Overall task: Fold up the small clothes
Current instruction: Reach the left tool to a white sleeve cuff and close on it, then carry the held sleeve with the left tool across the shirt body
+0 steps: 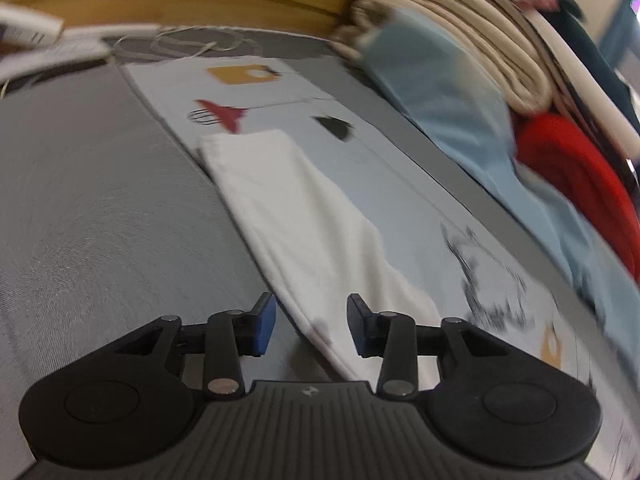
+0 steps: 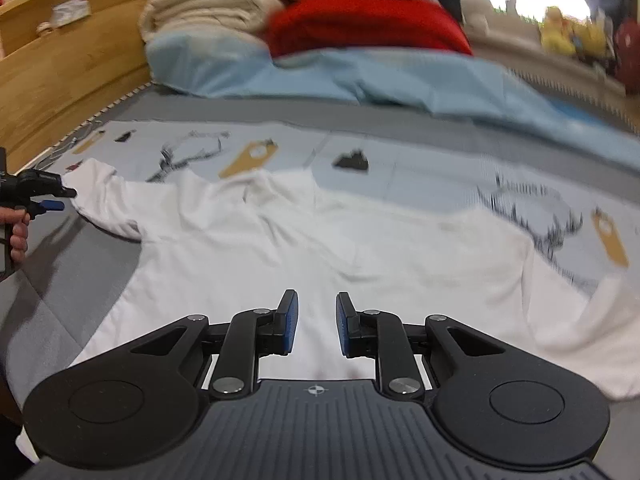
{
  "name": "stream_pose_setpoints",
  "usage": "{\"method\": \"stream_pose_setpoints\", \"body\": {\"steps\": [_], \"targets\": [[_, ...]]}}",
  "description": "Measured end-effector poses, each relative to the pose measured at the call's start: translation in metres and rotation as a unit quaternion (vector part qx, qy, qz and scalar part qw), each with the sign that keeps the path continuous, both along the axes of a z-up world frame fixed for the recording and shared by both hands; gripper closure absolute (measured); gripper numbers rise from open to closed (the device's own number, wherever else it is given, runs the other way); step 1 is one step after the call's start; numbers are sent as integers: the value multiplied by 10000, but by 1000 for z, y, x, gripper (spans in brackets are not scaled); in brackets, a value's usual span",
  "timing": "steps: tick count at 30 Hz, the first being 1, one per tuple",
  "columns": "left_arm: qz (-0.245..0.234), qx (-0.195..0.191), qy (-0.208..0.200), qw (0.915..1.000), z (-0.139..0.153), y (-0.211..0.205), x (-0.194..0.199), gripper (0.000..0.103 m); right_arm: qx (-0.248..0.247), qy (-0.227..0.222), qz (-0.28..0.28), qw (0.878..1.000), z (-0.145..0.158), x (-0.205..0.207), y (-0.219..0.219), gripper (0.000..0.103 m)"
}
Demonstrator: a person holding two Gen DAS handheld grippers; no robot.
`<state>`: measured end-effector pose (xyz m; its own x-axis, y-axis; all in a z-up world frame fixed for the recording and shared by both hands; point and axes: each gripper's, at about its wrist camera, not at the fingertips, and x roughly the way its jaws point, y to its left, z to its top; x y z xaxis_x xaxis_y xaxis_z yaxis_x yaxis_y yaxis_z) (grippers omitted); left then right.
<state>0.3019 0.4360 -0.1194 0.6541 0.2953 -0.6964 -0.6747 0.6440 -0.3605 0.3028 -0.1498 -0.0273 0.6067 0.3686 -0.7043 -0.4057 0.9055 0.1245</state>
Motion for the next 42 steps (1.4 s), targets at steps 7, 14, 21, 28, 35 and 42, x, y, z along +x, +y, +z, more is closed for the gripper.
{"method": "stream_pose_setpoints", "body": {"steps": [7, 14, 21, 28, 35, 42], "targets": [[276, -386, -139, 9988, -15, 31, 5, 58, -175, 204, -63, 9996, -14, 2, -4, 81], [-12, 538, -63, 9985, 51, -20, 29, 101, -692, 493, -84, 9963, -28, -5, -4, 81], [-2550, 1300, -1307, 9492, 175, -236, 45, 101, -669, 653, -353, 9950, -25, -10, -24, 81], [-4971, 774, -426, 8632, 155, -440, 20, 85, -684, 562, -1107, 9899, -11, -1, -66, 81], [-4042, 351, -464, 9128, 172, -409, 16, 64, 44, 534, -2319, 9713, 10, 15, -134, 81], [-2263, -125, 367, 9733, 128, -313, 48, 65, 556, 356, -2158, 9742, 14, 19, -122, 82]]}}
